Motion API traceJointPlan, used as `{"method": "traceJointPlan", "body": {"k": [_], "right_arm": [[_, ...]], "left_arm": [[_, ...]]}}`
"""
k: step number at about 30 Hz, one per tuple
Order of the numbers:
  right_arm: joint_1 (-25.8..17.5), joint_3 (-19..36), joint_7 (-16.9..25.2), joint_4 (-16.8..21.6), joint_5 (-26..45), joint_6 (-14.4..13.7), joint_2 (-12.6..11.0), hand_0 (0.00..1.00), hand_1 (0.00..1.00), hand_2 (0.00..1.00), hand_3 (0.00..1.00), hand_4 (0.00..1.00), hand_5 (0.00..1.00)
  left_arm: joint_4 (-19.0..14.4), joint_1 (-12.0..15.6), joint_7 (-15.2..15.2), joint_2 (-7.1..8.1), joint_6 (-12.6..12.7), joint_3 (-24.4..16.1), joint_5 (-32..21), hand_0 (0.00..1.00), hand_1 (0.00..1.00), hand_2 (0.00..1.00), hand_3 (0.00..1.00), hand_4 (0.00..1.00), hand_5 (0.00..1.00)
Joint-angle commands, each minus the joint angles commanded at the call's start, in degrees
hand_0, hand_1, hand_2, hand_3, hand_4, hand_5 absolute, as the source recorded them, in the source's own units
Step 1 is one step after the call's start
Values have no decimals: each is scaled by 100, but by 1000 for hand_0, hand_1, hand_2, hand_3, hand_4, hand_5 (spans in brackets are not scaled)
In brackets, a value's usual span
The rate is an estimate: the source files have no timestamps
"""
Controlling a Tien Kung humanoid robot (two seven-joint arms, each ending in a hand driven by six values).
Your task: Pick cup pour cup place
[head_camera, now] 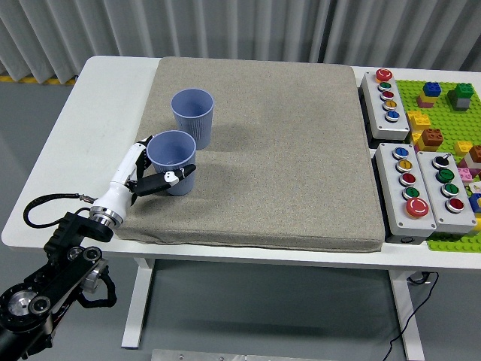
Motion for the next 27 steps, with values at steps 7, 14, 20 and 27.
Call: {"method": "traceJointPlan", "body": {"k": [7, 14, 20, 27], "right_arm": [[-7, 9, 1, 0, -5, 2, 2, 640, 600, 508, 578, 2, 2], [-19, 15, 9, -2, 10, -1, -3, 640, 600, 508, 578, 2, 2], [-18, 10, 22, -5, 53, -14, -17, 640, 600, 508, 578, 2, 2], [-27, -9, 23, -4, 93, -26, -30, 640, 600, 508, 578, 2, 2]], "left_arm": [[-74, 25, -1, 17, 26, -43, 72, 709, 621, 599, 589, 888, 246], [-238, 47, 62, 119, -17, -193, 245, 678, 615, 597, 584, 885, 242], [-450, -1, 103, 347, -38, -351, 247, 660, 606, 594, 578, 883, 238], [-482, -239, 168, 752, -90, -396, 226, 655, 602, 594, 575, 882, 236]]}}
